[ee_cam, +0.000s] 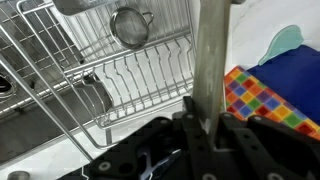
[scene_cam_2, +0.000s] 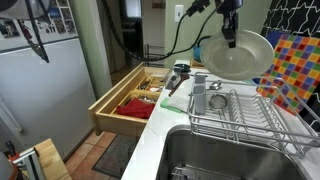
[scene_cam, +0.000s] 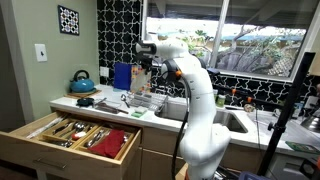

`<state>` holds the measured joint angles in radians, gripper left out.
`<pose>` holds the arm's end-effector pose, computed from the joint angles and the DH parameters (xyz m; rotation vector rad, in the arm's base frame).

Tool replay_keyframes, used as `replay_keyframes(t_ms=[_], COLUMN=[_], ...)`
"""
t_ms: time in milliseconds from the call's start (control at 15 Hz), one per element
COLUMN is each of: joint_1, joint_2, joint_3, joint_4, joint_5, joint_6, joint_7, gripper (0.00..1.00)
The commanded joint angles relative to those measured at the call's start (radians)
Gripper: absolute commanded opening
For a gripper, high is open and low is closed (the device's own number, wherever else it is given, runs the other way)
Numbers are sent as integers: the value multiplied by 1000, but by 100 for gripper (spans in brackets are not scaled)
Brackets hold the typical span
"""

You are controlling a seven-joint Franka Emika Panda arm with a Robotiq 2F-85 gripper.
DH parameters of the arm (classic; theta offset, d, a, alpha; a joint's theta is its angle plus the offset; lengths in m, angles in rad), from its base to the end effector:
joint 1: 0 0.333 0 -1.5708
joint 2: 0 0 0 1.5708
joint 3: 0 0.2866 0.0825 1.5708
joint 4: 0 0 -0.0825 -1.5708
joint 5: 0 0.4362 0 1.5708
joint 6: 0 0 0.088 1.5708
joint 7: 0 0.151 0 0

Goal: Pick up the plate from the dish rack, turn it one hundred and eighty degrees clockwise and put it back in the dish rack

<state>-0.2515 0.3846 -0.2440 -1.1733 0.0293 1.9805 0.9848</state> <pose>0.6847 -0.3282 0.5609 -2.2611 2.0010 -0.6660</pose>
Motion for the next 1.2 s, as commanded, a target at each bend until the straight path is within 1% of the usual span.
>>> replay_keyframes(t_ms=[0, 133, 200, 467, 667, 867, 933, 1000, 1133], joint_1=[-9, -11, -11, -14, -31, -45, -47, -32, -37], joint_2=[17, 20, 19, 20, 27, 33, 26, 7, 7], joint_3=[1, 2, 2, -6, -8, -15, -13, -6, -7], joint_4=[58, 71, 82, 171, 243, 295, 294, 238, 252], joint_5=[9, 14, 25, 71, 125, 151, 157, 116, 122], joint_6=[-63, -86, -117, -319, -402, -432, -432, -400, -405], joint_7=[-13, -8, 17, 197, 332, 481, 509, 447, 483], gripper=[6, 6, 6, 6, 6, 5, 5, 11, 11])
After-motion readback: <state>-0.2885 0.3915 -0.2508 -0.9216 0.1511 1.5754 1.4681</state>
